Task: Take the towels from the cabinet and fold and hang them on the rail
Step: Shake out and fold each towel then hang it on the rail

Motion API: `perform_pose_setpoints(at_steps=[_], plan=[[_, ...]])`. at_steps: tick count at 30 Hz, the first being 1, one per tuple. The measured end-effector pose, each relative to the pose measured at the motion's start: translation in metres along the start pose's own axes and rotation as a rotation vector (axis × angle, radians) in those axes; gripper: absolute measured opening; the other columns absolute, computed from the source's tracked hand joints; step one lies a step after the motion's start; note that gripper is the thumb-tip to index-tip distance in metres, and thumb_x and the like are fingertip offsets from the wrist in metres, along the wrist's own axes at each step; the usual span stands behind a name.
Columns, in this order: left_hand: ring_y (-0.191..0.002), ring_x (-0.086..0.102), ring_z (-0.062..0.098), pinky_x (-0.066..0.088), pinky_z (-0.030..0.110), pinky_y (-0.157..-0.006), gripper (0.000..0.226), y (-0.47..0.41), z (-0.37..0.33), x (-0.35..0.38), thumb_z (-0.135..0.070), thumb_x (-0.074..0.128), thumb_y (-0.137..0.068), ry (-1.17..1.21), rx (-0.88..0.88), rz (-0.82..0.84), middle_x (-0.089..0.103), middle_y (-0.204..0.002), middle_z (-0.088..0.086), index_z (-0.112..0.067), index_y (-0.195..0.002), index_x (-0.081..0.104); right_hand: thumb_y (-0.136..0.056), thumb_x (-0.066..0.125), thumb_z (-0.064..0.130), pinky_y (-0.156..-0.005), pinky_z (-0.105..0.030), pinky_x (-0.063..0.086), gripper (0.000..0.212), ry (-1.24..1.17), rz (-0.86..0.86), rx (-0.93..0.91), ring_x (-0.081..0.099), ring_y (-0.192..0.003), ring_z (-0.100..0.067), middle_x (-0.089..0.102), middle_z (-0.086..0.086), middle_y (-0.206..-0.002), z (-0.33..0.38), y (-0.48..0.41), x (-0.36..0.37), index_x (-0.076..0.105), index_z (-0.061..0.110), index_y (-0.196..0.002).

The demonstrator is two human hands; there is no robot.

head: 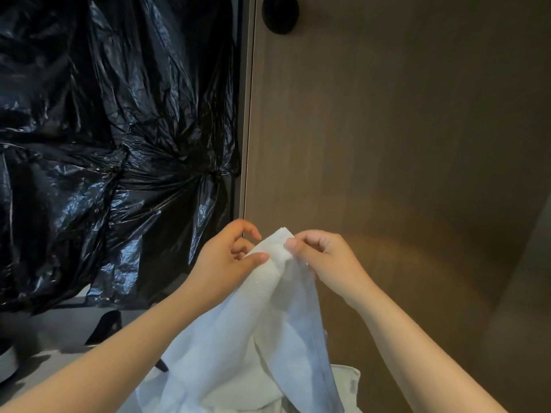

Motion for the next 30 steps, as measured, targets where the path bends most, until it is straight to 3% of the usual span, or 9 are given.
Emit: perform_pose_setpoints(at_steps=[5, 7, 9, 11, 17, 21, 24, 27, 30], plan=[[-0.058, 0.049, 0.001, 0.043, 0.012, -0.058, 0.016, 0.003, -0.008, 0.007, -0.015, 0.077, -0.080, -0.063, 0.089, 0.041, 0.062, -0.070, -0.005, -0.027, -0.080, 0.065, -0.095, 0.062, 0.025, -0.050, -0.006, 0.036, 0.019, -0.008, 0.038, 0.013, 0.050, -0.050, 0.004, 0.060, 0.018, -0.058, 0.007, 0.001, -0.008, 0.075, 0.011, -0.089], [-0.062, 0.054, 0.012, 0.045, 0.020, -0.061, 0.011, 0.004, -0.010, 0.009, -0.017, 0.075, -0.082, -0.050, 0.100, 0.072, 0.066, -0.076, 0.003, -0.026, -0.081, 0.069, -0.095, 0.063, 0.025, -0.053, -0.008, 0.039, 0.018, -0.013, 0.049, 0.018, 0.054, -0.055, 0.001, 0.067, 0.011, -0.069, 0.010, 0.004, -0.009, 0.076, 0.013, -0.091], [-0.070, 0.059, 0.028, 0.050, 0.033, -0.067, 0.006, 0.005, -0.014, 0.012, -0.018, 0.074, -0.084, -0.028, 0.105, 0.105, 0.068, -0.078, 0.008, -0.023, -0.083, 0.072, -0.095, 0.063, 0.026, -0.065, -0.019, 0.048, 0.018, 0.017, 0.042, 0.002, 0.063, -0.070, -0.014, 0.073, -0.003, -0.082, 0.013, 0.005, -0.011, 0.076, 0.015, -0.092], [-0.079, 0.063, 0.032, 0.052, 0.043, -0.074, 0.002, 0.004, -0.018, 0.014, -0.020, 0.073, -0.086, -0.024, 0.116, 0.118, 0.071, -0.081, 0.007, -0.022, -0.085, 0.074, -0.094, 0.062, 0.023, -0.072, -0.030, 0.048, 0.016, 0.063, -0.017, -0.030, 0.061, -0.075, -0.020, 0.071, -0.011, -0.086, 0.014, 0.005, -0.016, 0.076, 0.016, -0.090], [-0.078, 0.063, 0.036, 0.052, 0.048, -0.073, 0.020, 0.002, -0.017, 0.012, -0.028, 0.068, -0.089, -0.086, 0.124, 0.164, 0.069, -0.079, 0.016, -0.011, -0.081, 0.073, -0.093, 0.062, 0.024, -0.074, -0.035, 0.054, 0.012, 0.107, -0.273, -0.082, 0.065, -0.081, -0.019, 0.072, -0.001, -0.086, 0.021, -0.002, -0.048, 0.074, 0.022, -0.088], [-0.066, 0.059, 0.031, 0.051, 0.041, -0.066, 0.027, 0.003, -0.004, 0.008, -0.031, 0.067, -0.090, -0.139, 0.102, 0.184, 0.066, -0.076, 0.019, -0.008, -0.078, 0.073, -0.092, 0.063, 0.023, -0.068, -0.030, 0.047, 0.012, 0.163, -0.408, -0.160, 0.058, -0.068, -0.008, 0.068, 0.004, -0.074, 0.034, -0.014, -0.084, 0.072, 0.019, -0.085], [-0.056, 0.056, 0.010, 0.048, 0.027, -0.059, 0.017, 0.002, 0.008, 0.005, -0.031, 0.070, -0.088, -0.180, 0.068, 0.184, 0.067, -0.065, -0.002, -0.022, -0.074, 0.075, -0.092, 0.063, 0.026, -0.064, -0.026, 0.043, 0.016, 0.202, -0.485, -0.180, 0.052, -0.061, -0.001, 0.060, 0.016, -0.063, 0.043, -0.025, -0.110, 0.071, 0.019, -0.081], [-0.055, 0.053, 0.000, 0.043, 0.016, -0.057, 0.022, 0.001, 0.016, 0.006, -0.033, 0.069, -0.088, -0.260, 0.042, 0.221, 0.062, -0.062, -0.016, -0.033, -0.066, 0.069, -0.094, 0.059, 0.028, -0.070, -0.031, 0.046, 0.021, 0.256, -0.535, -0.198, 0.059, -0.073, -0.011, 0.066, 0.005, -0.075, 0.048, -0.033, -0.130, 0.072, 0.013, -0.087], [-0.055, 0.049, 0.004, 0.043, 0.021, -0.059, 0.037, -0.004, 0.025, 0.003, -0.035, 0.066, -0.089, -0.399, 0.036, 0.256, 0.053, -0.059, -0.008, -0.030, -0.054, 0.056, -0.094, 0.057, 0.029, -0.071, -0.029, 0.044, 0.024, 0.284, -0.583, -0.193, 0.056, -0.075, -0.012, 0.063, 0.005, -0.076, 0.050, -0.039, -0.148, 0.070, 0.009, -0.087]])
Point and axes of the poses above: each hand's wrist, its own y-axis away from the middle knuckle, its own x-axis out of the palm, z = x × y, the point moved 5 cm from there along -y, towards the middle knuckle
